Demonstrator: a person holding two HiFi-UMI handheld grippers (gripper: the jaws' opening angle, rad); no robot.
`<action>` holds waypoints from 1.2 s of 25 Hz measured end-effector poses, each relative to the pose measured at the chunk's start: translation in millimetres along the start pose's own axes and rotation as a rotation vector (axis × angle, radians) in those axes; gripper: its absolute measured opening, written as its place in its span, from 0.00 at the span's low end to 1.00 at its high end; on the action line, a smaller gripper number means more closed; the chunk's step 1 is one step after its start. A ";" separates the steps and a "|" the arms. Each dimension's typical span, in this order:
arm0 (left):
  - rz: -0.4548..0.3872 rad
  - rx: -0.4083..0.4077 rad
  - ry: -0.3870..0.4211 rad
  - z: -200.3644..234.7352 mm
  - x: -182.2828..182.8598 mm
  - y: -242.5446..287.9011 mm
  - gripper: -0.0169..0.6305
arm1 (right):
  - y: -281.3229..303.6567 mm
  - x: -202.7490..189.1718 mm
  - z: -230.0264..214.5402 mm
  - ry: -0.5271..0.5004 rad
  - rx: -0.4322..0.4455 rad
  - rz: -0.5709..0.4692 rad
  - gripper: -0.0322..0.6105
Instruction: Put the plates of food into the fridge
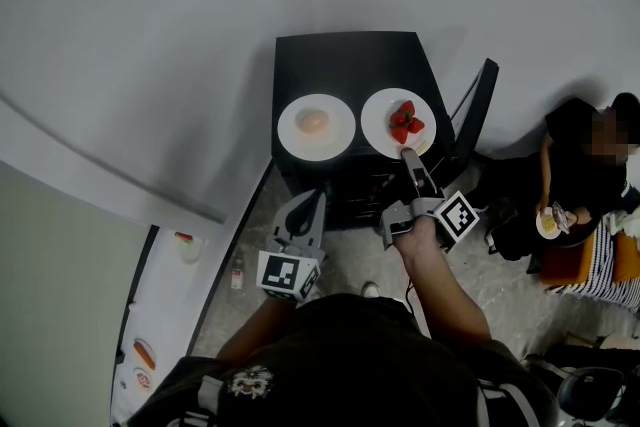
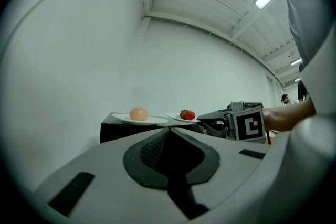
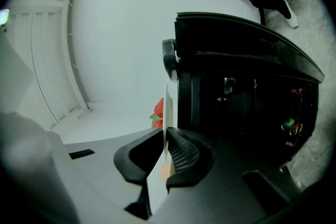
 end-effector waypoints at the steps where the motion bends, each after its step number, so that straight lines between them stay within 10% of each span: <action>1: 0.000 -0.002 0.001 0.7 -1.6 1.2 0.06 | 0.1 -0.5 0.0 -0.001 0.004 0.004 0.12; 30: 0.028 -0.051 0.043 -51.2 -1.3 -17.3 0.06 | -133.9 -12.0 -24.8 -0.074 0.000 0.232 0.11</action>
Point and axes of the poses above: the fingertips, and each gripper's own axes: y forward along the fingers, z to its left, x out of its top, the point moved 7 cm from there along -y, backward along the fingers, and after that the axes turned 13 degrees about y, right-handed, at the moved point
